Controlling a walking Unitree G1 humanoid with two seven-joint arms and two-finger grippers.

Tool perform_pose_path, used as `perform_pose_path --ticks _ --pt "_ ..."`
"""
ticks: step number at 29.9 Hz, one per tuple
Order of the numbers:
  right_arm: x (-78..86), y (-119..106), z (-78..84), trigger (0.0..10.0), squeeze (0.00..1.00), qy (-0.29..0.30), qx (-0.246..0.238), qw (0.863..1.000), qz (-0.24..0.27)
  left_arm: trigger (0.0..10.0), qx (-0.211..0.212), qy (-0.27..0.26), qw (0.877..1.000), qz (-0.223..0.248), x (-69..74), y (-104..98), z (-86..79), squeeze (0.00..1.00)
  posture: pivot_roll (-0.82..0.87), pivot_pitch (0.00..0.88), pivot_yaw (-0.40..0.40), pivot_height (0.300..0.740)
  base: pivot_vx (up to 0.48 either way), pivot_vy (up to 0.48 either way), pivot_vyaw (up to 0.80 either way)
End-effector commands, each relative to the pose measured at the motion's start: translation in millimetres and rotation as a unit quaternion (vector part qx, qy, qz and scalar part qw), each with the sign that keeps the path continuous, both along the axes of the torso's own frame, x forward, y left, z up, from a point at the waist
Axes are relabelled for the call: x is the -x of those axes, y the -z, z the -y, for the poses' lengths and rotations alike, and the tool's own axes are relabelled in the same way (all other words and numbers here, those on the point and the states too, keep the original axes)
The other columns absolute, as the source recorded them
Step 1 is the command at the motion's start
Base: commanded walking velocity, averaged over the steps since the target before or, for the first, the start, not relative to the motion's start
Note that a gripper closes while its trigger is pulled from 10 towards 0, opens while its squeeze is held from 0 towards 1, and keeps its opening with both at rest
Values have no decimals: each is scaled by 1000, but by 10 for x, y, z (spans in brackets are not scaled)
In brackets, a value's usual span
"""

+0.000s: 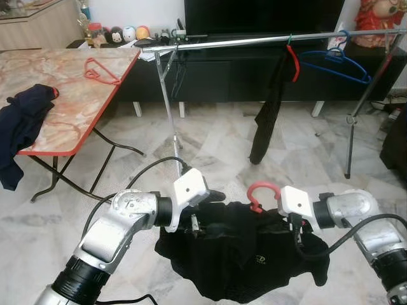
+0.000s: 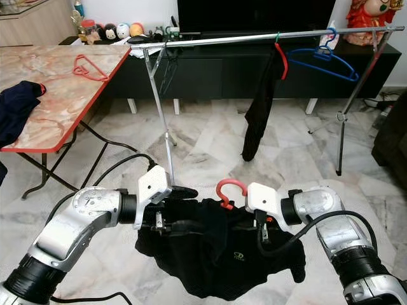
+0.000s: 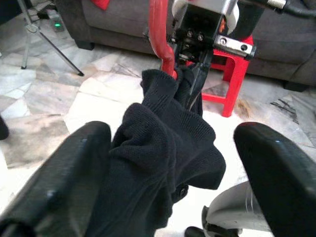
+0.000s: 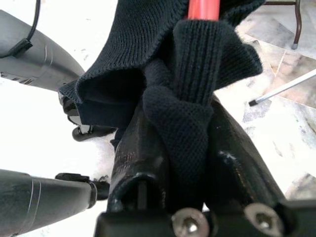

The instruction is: Hang hanger

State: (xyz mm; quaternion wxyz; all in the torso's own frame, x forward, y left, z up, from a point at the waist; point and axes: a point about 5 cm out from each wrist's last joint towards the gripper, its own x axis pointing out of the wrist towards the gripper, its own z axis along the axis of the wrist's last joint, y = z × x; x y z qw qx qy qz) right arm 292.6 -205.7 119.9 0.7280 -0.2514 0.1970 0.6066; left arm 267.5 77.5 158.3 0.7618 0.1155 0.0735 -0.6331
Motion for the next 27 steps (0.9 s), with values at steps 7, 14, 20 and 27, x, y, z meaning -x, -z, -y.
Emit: perform_pose_path --ticks 7,14,20,27 --pt "17 -129 -61 0 0 -22 -13 1000 18 10000 -29 -15 999 24 -96 117 77 0 -95 0 42 740 0 0 0" --pt "31 -135 -78 0 0 -26 -14 999 17 10000 -30 -19 999 18 -123 194 110 0 -98 0 43 740 0 0 0" --pt "40 -145 -88 0 0 -28 -15 999 17 4078 -25 0 1000 5 -82 217 140 0 -99 0 42 740 0 0 0" --pt "28 -173 -111 0 0 -32 -18 999 19 0 -21 25 999 -10 -20 249 178 0 -101 0 41 740 0 0 0"
